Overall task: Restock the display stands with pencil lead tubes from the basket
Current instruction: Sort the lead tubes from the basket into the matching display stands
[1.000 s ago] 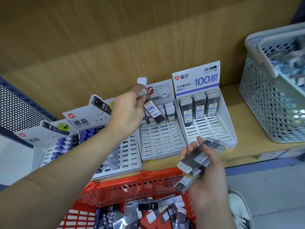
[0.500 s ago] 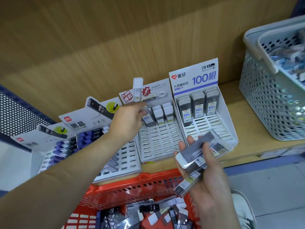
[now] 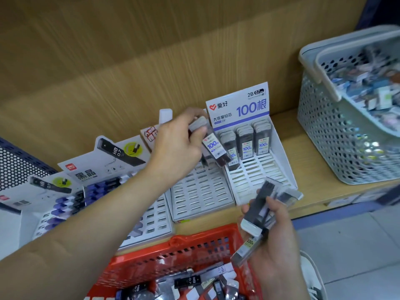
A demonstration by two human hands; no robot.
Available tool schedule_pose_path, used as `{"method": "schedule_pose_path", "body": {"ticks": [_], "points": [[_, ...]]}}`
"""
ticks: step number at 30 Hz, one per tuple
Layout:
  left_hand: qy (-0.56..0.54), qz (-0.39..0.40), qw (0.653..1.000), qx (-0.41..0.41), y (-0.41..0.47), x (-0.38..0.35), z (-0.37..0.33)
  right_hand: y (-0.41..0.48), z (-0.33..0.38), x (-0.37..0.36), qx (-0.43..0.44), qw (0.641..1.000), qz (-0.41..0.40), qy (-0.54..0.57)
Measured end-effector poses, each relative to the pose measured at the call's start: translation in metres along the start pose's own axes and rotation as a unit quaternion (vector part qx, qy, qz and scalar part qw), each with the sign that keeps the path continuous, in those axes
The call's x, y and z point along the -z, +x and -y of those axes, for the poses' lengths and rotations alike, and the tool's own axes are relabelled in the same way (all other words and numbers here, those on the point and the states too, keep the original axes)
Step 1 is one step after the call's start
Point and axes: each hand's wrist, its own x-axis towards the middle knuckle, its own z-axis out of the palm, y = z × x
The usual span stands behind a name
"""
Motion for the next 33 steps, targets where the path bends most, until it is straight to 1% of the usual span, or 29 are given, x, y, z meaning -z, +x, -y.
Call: {"method": "schedule_pose_path", "body": {"ticks": [4,9,16,21,23,25,27,28,31,33], "points": [[0.002,0.027,0.998,-0.058,0.007,-0.045,-0.013,0.000,0.011,0.001,0.014,1.000,-0.020,-0.013],[0.034,0.081,0.994,-0.068,0.012,-0.078,-0.012,0.006,0.019,0.008,0.021,0.999,-0.030,-0.034],[0.066,0.124,0.984,-0.114,0.017,-0.080,-0.011,0.008,0.023,0.010,0.043,0.995,-0.048,-0.073],[0.059,0.148,0.984,-0.080,0.023,-0.079,-0.015,0.006,0.024,0.011,0.044,0.995,-0.038,-0.084],[0.097,0.162,0.976,-0.109,0.024,-0.083,-0.015,0.004,0.025,0.010,0.042,0.995,-0.032,-0.080],[0.166,0.163,0.959,-0.160,0.026,-0.088,-0.014,0.003,0.026,0.009,0.041,0.996,-0.031,-0.079],[0.181,0.157,0.956,-0.169,0.027,-0.092,-0.013,0.003,0.025,0.009,0.043,0.995,-0.035,-0.079],[0.179,0.150,0.958,-0.166,0.027,-0.093,-0.014,0.004,0.024,0.009,0.046,0.995,-0.035,-0.079],[0.122,0.116,0.979,-0.111,0.029,-0.092,-0.019,0.004,0.024,0.009,0.060,0.994,-0.024,-0.085],[0.123,0.092,0.981,-0.116,0.031,-0.094,-0.020,0.005,0.023,0.010,0.074,0.993,-0.016,-0.091]]}}
